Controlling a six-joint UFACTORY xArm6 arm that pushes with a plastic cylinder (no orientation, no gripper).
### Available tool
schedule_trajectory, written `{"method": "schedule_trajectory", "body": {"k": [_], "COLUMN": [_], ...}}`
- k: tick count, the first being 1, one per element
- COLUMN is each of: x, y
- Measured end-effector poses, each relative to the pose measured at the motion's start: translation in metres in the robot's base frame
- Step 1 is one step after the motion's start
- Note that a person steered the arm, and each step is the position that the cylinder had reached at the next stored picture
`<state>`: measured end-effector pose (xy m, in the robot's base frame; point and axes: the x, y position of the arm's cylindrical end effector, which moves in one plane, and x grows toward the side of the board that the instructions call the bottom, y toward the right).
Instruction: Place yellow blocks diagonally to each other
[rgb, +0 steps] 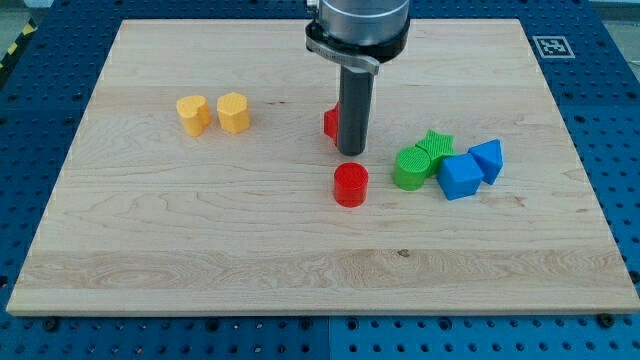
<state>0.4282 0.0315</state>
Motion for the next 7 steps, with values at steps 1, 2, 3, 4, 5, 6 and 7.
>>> {"method": "schedule_trajectory", "body": {"k": [1,2,3,4,5,6,7], "x": [-0.021,-0.02,0.017,0.024,0.015,-0.005,-0.031], "y": [-0.002,-0.004,-0.036,-0.102,-0.148,-0.148,-0.148]}}
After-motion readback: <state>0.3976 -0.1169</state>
